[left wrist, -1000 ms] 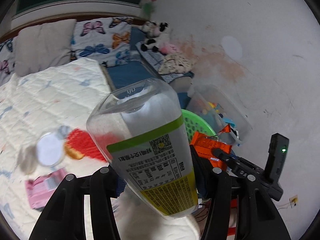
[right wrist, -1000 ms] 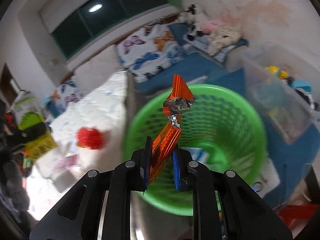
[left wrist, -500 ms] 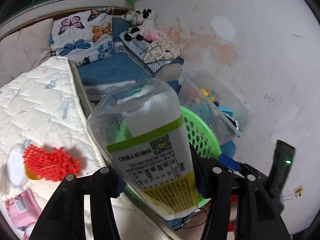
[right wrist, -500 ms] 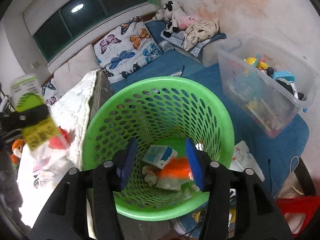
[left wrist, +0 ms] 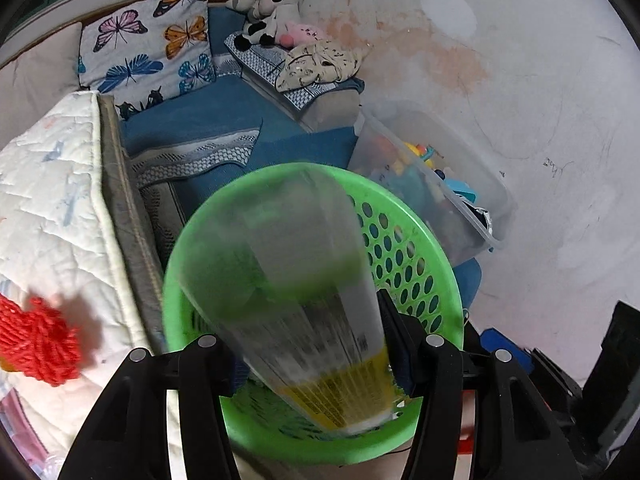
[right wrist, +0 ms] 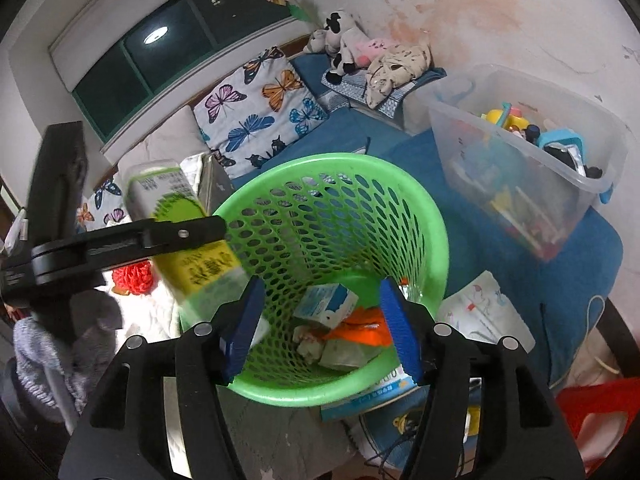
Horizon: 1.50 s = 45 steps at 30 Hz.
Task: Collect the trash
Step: 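Release the orange wrapper into the green basket with the right tool while the left tool drops the bottle in, then grasp the clear pudding cup with the right tool while the left tool grasps the pink snack packet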
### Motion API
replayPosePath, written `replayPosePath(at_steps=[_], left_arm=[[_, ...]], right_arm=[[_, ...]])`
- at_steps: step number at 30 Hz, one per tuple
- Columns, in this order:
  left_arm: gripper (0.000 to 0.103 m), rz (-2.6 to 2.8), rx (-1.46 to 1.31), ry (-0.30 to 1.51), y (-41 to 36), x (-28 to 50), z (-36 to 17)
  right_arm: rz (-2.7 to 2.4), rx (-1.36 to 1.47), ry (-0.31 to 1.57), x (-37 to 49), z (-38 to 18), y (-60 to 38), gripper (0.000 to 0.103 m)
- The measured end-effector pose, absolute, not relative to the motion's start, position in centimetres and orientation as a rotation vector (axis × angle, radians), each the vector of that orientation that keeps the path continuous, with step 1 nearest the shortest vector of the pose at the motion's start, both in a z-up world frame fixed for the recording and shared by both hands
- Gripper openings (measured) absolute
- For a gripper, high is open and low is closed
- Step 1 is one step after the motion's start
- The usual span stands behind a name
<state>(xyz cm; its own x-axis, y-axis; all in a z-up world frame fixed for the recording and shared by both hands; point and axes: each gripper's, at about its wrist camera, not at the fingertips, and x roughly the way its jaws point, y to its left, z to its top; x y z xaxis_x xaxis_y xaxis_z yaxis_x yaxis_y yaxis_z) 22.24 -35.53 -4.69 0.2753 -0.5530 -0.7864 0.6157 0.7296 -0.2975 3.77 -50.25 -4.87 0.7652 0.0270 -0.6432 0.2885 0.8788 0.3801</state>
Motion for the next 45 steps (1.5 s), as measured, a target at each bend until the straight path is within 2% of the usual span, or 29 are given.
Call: replayPosePath(at_steps=[1,3,9,15,26,45], left_arm=[[0.065,-0.800,0.058,1.034,-35.7,22.3,-4.9],[0.068,-0.799,0.062,1.030,-35.7,22.2,-5.0],[0.068,-0.813,0.079,0.990,-33.9,20.8,-4.3],[0.068,-0.772,0.113,0.914,-30.7,19.1,-2.7],[0.068,-0.670,0.060,0.852,-21.3,17.4,-1.1],[0.068,-0.397,-0.019,0.859,-5.5,17.8,-3.0]], right_arm=[[-0.150,0.488,0.690,3.6,-4.9,-50.3,0.061],[-0.150,0.493,0.688,3.3,-4.9,-50.3,0.061],[-0.126,0.494,0.675,2.6,-4.4,-49.3,0.061],[-0.082,0.467,0.673,2.4,-4.0,-47.1,0.066],[-0.015,0.449,0.669,2.4,-3.0,-43.1,0.069],[0.139,0.379,0.711,4.8,-2.8,-36.0,0.073]])
